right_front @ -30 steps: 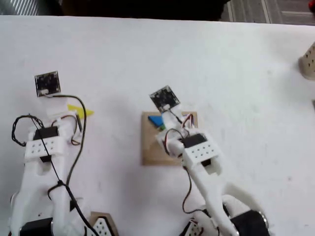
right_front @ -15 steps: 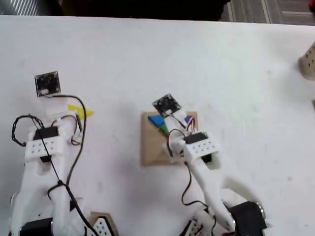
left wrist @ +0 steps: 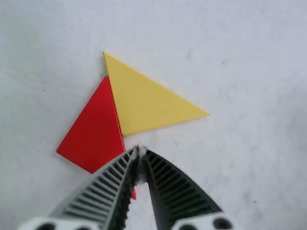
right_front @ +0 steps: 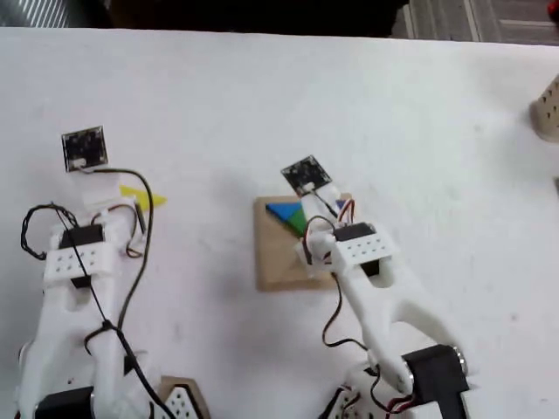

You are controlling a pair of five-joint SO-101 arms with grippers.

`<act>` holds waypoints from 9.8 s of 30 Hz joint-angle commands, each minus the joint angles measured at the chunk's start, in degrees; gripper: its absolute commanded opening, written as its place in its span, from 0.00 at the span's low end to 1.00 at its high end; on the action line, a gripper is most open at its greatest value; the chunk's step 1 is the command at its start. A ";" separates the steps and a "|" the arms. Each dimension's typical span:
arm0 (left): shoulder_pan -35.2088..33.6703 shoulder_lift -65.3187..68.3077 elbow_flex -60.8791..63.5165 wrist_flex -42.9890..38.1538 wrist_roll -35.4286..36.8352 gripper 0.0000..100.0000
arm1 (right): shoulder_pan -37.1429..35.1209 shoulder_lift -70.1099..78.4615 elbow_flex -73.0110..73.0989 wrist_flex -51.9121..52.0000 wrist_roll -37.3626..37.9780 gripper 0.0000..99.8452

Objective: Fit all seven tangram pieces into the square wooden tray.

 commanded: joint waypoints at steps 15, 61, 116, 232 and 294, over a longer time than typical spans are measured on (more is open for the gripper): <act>-0.66 -2.51 -0.62 -0.97 0.35 0.02 | 4.53 -24.31 8.62 6.81 4.13 0.02; -20.88 30.90 -44.92 35.08 -18.55 0.28 | 19.82 -24.84 17.58 6.02 14.33 0.02; -21.58 40.57 -35.34 21.27 -17.14 0.28 | 19.47 -24.84 17.58 5.76 14.33 0.02; -23.78 35.30 -29.45 13.98 6.51 0.39 | 18.24 -24.31 17.67 3.65 15.47 0.02; -20.18 30.73 -48.79 42.64 -14.86 0.36 | 18.51 -24.40 17.67 4.26 18.64 0.02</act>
